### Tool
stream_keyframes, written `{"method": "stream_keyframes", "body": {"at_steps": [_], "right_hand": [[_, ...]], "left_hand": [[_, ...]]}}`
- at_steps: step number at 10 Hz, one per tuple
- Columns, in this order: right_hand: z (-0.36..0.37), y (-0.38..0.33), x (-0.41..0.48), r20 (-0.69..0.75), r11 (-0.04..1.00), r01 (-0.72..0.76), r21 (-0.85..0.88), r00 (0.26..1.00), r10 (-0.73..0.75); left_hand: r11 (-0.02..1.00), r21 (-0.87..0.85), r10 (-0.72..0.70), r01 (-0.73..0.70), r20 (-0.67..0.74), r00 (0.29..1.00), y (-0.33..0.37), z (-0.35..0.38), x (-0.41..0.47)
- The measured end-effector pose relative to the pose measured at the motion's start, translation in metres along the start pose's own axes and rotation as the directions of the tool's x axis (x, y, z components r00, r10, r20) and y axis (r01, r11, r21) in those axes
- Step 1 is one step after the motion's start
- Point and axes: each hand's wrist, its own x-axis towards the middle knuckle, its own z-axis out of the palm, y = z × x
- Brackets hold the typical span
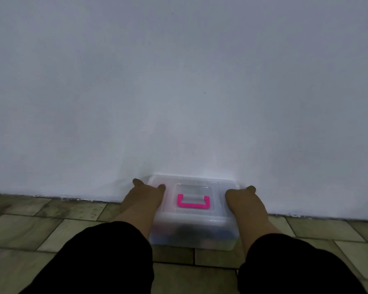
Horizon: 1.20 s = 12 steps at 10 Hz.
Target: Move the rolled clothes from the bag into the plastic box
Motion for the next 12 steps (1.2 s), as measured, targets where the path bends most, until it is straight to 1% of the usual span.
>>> {"method": "stream_keyframes", "body": {"at_steps": [1,2,4,5,9,11,12], "right_hand": [[0.002,0.002,-0.005,-0.125,0.996,0.08,-0.034,0.989,-0.084],[0.003,0.004,-0.009,-0.178,0.984,0.149,-0.097,0.97,-0.164],[0.005,0.007,-0.009,-0.223,0.952,0.246,-0.184,0.932,-0.284],[0.006,0.007,-0.008,-0.227,0.943,0.268,-0.198,0.923,-0.31],[0.007,0.007,-0.005,-0.225,0.945,0.243,-0.221,0.93,-0.291],[0.003,0.003,-0.009,-0.163,0.968,0.193,-0.163,0.962,-0.219],[-0.005,-0.002,-0.012,-0.164,0.956,0.173,-0.238,0.963,-0.215]], "left_hand": [[0.998,0.058,0.039,-0.033,-0.103,0.994,-0.001,0.001,-0.005],[0.987,0.141,0.1,-0.073,-0.194,0.976,0.0,0.0,-0.013],[0.958,0.261,0.192,-0.122,-0.263,0.946,0.0,0.001,-0.013],[0.948,0.287,0.215,-0.135,-0.27,0.939,0.0,0.003,-0.01],[0.944,0.297,0.226,-0.142,-0.275,0.934,-0.002,0.008,-0.005],[0.92,0.376,0.205,-0.108,-0.229,0.952,0.001,0.004,-0.007],[0.939,0.327,0.206,-0.108,-0.28,0.938,0.002,-0.002,-0.007]]}}
